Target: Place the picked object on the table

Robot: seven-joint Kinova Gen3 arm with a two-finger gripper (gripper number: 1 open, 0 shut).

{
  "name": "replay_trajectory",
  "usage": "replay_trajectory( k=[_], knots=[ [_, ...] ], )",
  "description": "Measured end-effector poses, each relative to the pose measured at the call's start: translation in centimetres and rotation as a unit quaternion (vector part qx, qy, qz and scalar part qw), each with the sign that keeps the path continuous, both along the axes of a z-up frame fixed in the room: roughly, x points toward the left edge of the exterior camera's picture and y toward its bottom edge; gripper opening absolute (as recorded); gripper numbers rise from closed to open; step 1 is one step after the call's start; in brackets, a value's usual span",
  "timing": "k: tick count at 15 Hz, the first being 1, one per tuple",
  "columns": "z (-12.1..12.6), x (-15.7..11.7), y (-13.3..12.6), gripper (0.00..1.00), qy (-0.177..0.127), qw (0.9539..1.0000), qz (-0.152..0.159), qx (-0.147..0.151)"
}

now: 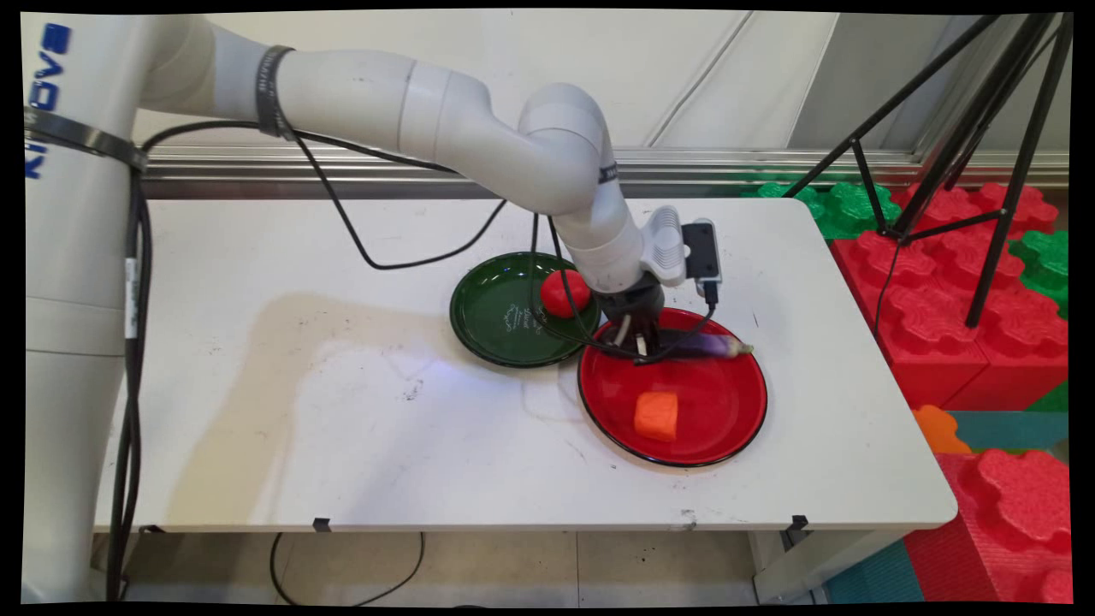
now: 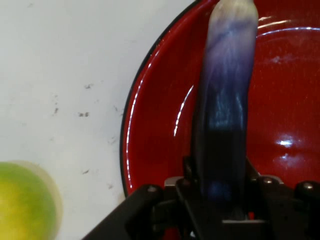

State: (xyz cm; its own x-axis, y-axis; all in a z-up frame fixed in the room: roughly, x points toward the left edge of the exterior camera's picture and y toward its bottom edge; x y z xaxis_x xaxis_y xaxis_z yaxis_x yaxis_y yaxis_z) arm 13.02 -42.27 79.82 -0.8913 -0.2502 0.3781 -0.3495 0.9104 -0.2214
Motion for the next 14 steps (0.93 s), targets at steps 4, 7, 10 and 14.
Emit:
replay_trajectory(
  k=[4,7,10,14],
  knots=[
    [2.2,1.3,1.2,0.00,0.004,0.9998,-0.004,-0.018],
    [4.7,2.3,2.5,0.00,0.009,0.9993,-0.009,-0.036],
    [7.5,3.5,4.2,0.00,0.013,0.9983,-0.015,-0.055],
    [11.2,5.9,7.0,0.00,0.010,0.9963,-0.025,-0.081]
  ],
)
